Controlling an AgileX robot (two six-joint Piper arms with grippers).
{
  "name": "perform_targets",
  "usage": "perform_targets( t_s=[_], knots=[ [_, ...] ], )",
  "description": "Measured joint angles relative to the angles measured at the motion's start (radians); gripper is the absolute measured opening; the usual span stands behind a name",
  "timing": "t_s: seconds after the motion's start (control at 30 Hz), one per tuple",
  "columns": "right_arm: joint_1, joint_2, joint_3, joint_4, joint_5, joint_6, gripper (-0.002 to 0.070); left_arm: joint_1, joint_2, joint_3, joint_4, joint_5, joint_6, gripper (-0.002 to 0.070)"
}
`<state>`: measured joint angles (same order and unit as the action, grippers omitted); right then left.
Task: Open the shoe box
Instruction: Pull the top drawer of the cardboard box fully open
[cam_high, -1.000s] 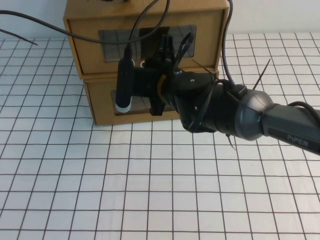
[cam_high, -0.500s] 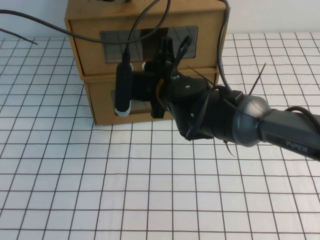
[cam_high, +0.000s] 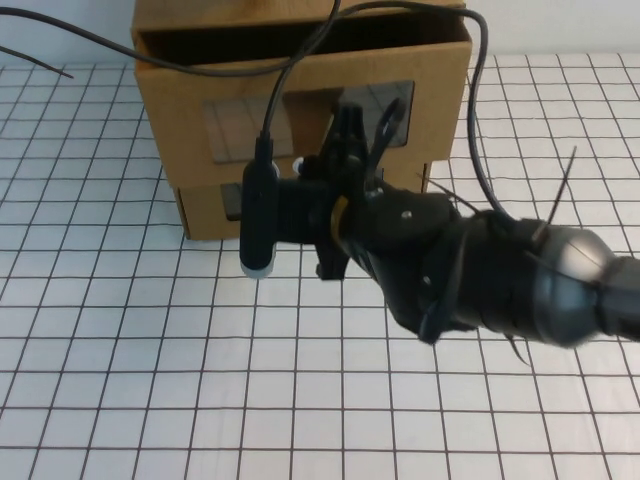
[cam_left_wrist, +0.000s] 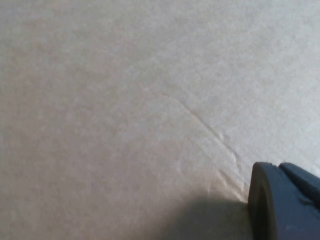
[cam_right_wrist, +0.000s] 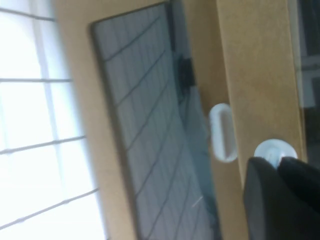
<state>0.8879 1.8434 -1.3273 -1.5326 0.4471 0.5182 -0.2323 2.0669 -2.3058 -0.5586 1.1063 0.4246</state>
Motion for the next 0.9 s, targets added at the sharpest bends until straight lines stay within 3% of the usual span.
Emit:
perform_targets(
  t_s=[0.5,0.9],
  knots=[
    [0.178,-0.187,0.242,0.084,0.113,0.116,0.0008,0.000,0.000,0.000,0.000,0.003,-0.030,-0.0002],
    [0.196,-0.196,0.253,0.274,0.135,0.131,-0.0008,0.000,0.000,0.000,0.002,0.005,-0.035,-0.0002]
  ],
)
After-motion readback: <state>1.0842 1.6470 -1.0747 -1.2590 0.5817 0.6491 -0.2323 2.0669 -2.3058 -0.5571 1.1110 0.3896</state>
